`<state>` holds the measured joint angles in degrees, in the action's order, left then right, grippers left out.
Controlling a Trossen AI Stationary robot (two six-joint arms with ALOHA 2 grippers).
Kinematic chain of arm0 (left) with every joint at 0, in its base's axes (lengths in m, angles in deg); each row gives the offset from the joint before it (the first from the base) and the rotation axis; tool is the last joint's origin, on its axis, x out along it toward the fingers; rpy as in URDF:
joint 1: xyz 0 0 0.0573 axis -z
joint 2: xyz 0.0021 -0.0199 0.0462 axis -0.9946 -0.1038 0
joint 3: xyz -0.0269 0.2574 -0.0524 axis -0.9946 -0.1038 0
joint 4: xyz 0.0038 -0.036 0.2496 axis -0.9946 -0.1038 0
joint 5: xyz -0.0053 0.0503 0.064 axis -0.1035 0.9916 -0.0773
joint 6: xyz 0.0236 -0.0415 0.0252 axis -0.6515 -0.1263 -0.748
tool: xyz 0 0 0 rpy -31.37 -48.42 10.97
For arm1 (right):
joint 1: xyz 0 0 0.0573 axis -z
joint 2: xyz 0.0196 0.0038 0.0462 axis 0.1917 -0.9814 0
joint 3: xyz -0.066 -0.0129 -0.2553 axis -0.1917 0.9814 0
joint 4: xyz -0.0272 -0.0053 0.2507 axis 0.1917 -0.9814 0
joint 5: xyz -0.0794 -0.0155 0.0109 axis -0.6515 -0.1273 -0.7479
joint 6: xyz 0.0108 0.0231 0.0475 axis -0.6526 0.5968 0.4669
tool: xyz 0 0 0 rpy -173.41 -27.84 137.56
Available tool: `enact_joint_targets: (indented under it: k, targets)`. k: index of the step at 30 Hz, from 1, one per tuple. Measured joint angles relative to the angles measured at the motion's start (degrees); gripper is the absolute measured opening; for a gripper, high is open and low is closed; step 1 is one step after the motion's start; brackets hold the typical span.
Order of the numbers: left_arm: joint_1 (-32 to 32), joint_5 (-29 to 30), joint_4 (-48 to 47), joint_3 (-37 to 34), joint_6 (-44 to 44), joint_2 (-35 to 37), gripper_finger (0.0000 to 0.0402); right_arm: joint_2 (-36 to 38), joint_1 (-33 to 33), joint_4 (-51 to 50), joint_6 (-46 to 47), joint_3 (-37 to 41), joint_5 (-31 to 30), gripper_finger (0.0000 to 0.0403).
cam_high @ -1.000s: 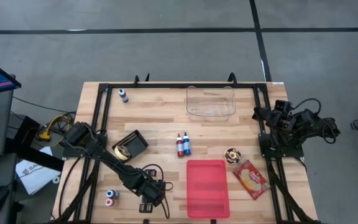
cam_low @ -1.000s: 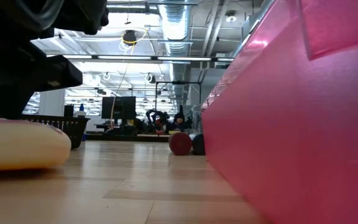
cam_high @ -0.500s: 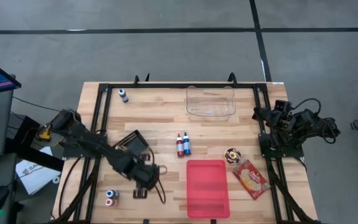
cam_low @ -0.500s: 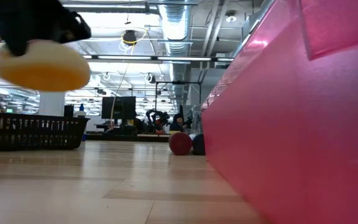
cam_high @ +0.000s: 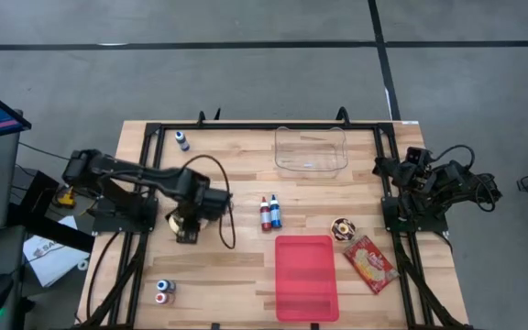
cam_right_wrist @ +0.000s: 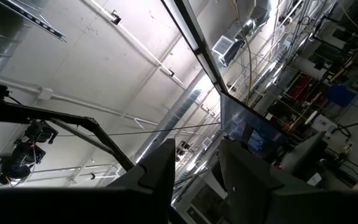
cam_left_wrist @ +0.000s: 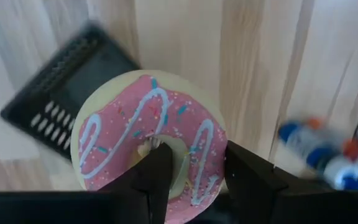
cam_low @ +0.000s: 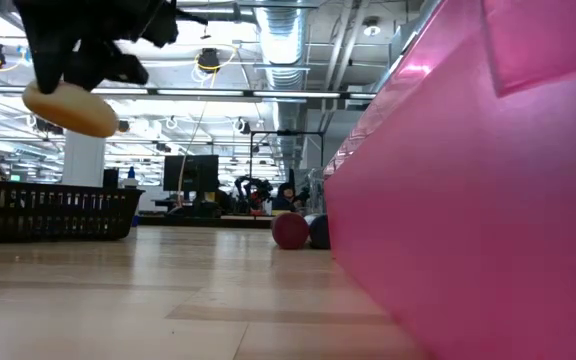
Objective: Pick & Place Food Item
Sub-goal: Put the pink donut into the black bin
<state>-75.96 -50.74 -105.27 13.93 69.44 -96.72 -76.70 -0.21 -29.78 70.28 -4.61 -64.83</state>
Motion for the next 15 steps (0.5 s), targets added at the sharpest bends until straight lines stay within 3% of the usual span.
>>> enact_joint_targets:
  k: [7, 15]
  targets:
    - [-5.85, -3.63, -2.83, -0.02, -9.7, -1.18, 0.0135, 0.0, 0.0, 0.02, -1.01, 0.0, -0.02, 0.012]
    - [-9.75, -4.04, -4.71, -0.13, -19.48, -7.5, 0.014, 0.02, 0.0, 0.0, -1.31, 0.0, -0.02, 0.012]
